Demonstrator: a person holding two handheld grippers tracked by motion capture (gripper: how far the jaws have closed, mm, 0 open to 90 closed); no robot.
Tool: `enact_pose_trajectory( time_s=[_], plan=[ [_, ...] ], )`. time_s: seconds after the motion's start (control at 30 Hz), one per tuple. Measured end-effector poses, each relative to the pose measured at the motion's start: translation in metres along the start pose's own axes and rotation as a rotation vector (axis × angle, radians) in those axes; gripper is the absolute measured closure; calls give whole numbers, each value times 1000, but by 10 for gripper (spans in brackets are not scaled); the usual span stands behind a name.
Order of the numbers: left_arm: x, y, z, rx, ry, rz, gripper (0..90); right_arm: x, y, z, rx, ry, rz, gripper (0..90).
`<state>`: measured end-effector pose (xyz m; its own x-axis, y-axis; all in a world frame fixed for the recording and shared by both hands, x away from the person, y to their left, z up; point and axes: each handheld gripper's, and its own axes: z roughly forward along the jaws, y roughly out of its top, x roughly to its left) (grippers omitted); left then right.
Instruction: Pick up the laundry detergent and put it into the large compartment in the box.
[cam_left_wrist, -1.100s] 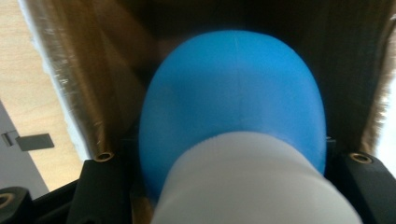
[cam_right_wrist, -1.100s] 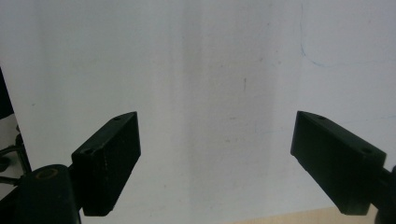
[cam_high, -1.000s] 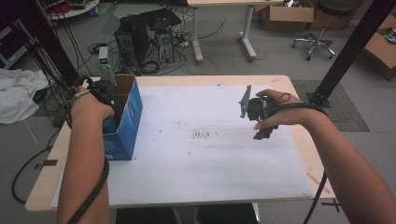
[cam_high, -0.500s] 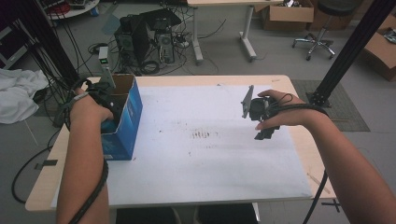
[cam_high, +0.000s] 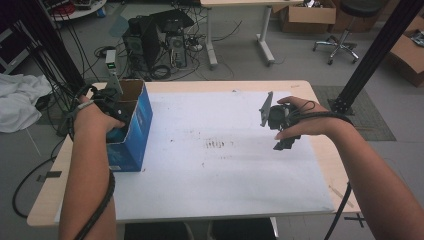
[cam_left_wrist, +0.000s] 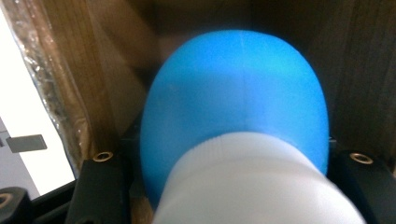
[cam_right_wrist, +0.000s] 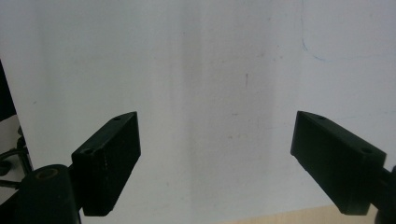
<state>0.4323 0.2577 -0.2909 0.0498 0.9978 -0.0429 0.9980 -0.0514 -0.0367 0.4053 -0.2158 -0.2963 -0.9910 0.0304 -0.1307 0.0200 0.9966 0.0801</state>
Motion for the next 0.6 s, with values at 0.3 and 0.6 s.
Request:
enact_pose_trajectory(
  time_s=[0.3, 0.6],
  plan=[
    [-3, -2, -3, -7, 15, 1, 352, 1, 1, 0, 0, -2, -1, 160],
    [-9, -4, -9, -8, 37, 18, 290, 2, 2, 0, 0, -3, -5, 160]
  ],
)
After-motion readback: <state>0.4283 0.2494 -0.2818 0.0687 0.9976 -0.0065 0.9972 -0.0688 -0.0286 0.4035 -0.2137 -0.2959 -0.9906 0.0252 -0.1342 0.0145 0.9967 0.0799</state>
